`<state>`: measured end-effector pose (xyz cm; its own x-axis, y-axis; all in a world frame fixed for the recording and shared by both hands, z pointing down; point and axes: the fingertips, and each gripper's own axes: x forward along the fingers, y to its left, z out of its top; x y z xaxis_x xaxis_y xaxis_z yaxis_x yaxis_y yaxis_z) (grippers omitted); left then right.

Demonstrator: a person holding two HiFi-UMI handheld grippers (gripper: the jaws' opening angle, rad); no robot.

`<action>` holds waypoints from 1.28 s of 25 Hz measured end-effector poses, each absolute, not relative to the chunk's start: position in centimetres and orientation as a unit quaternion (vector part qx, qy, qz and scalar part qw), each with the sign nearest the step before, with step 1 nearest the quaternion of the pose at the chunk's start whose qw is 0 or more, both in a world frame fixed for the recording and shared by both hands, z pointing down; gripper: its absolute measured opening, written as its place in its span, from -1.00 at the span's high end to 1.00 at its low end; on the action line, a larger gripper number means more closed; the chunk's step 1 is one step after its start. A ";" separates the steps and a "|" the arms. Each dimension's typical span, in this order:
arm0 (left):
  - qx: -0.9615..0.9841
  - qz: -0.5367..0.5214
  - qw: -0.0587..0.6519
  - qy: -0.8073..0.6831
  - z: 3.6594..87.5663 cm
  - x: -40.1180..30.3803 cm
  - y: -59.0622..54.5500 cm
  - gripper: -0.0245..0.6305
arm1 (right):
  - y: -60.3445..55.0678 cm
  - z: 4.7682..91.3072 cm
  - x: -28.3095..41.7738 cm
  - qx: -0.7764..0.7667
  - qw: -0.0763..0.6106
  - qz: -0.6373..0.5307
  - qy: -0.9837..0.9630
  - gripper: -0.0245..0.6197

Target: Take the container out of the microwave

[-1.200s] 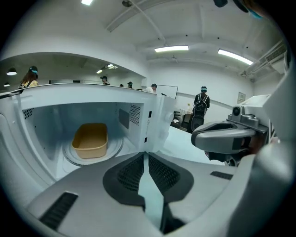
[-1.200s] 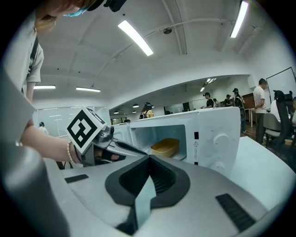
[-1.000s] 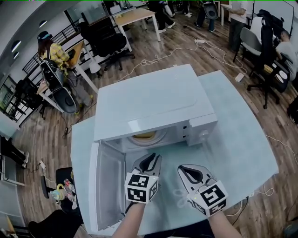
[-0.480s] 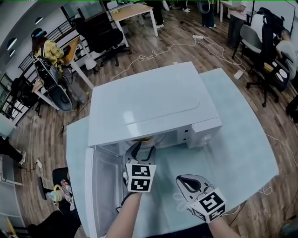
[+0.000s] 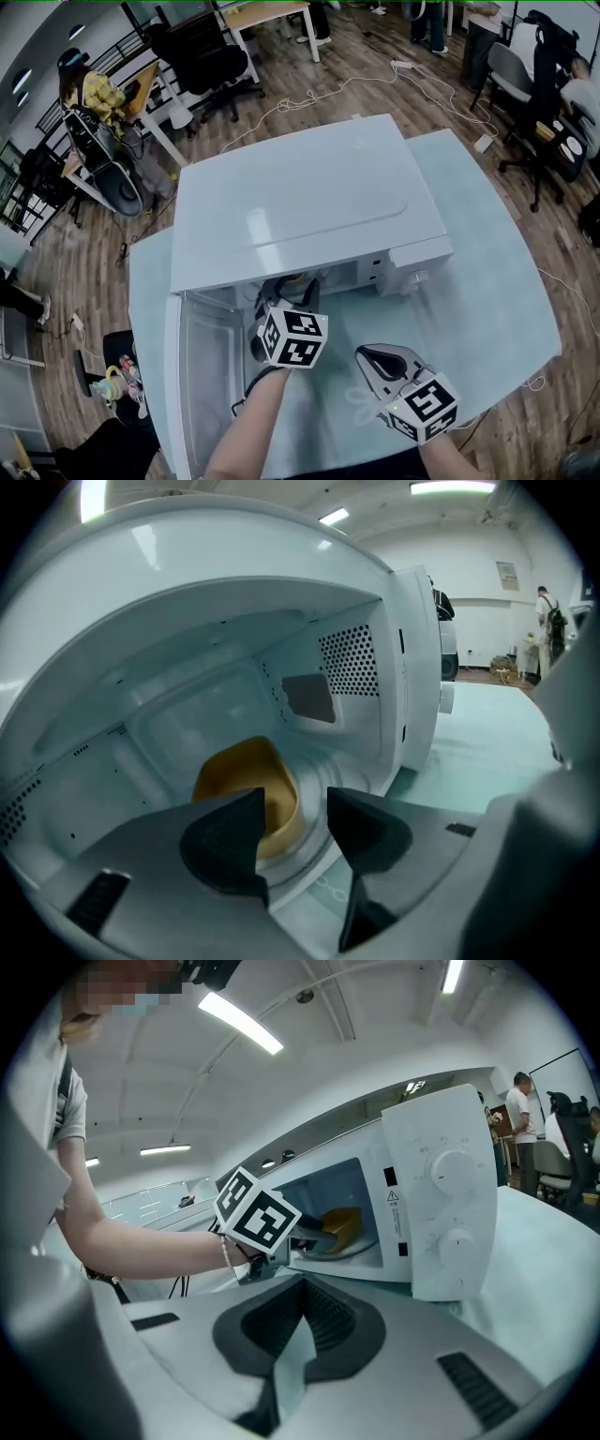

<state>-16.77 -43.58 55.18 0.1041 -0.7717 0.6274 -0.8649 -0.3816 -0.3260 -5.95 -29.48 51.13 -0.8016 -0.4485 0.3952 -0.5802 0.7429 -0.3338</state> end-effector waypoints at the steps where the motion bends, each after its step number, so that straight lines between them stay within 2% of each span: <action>1: 0.737 0.384 0.058 -0.553 55.3 -16.9 -43.7 0.32 | -29.5 51.1 -5.9 0.279 0.145 0.226 -0.922 0.93; 4: 0.728 0.403 0.047 -0.552 56.0 -17.3 -43.8 0.34 | -29.7 51.2 -5.6 0.281 0.144 0.229 -0.921 0.93; 8: 0.720 0.429 0.018 -0.545 56.4 -17.4 -43.7 0.64 | -29.6 51.3 -5.1 0.289 0.142 0.233 -0.918 0.93; 11: 0.735 0.442 0.028 -0.514 57.0 -16.5 -43.4 0.79 | -29.4 51.4 -5.3 0.290 0.137 0.241 -0.916 0.93; 18: 0.735 0.454 0.027 -0.503 56.8 -15.7 -41.6 0.81 | -28.8 50.4 -5.2 0.290 0.121 0.238 -0.919 0.93; 32: 0.765 0.374 0.132 -0.508 55.0 -14.1 -34.7 0.82 | -26.9 48.3 -3.2 0.303 0.104 0.227 -0.920 0.93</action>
